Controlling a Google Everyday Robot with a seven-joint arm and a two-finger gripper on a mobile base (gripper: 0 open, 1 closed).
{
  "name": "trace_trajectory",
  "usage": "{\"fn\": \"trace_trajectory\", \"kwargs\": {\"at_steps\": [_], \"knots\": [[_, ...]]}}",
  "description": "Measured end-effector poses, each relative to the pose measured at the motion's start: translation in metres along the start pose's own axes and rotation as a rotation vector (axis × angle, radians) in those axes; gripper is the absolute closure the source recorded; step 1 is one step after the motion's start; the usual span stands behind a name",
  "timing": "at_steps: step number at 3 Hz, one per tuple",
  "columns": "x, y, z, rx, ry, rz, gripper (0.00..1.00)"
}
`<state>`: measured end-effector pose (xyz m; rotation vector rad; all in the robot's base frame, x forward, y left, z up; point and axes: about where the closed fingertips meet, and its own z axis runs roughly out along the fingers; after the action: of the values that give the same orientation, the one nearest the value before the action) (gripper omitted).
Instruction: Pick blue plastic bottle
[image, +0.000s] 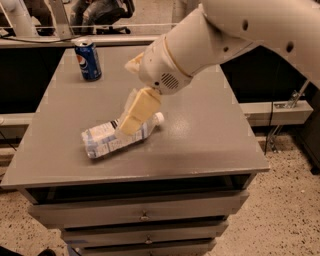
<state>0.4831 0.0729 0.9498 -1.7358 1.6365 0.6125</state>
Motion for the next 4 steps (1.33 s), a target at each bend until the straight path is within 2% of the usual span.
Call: {"fn": "trace_trajectory", "kwargs": {"at_steps": [1, 2, 4], "knots": [[0.002, 0.032, 0.03, -0.058, 0.001, -0.136, 0.0], [0.005, 0.043, 0.06, -0.106, 0.009, -0.223, 0.0], [0.01, 0.04, 0.115, -0.176, 0.039, -0.304, 0.0]]}}
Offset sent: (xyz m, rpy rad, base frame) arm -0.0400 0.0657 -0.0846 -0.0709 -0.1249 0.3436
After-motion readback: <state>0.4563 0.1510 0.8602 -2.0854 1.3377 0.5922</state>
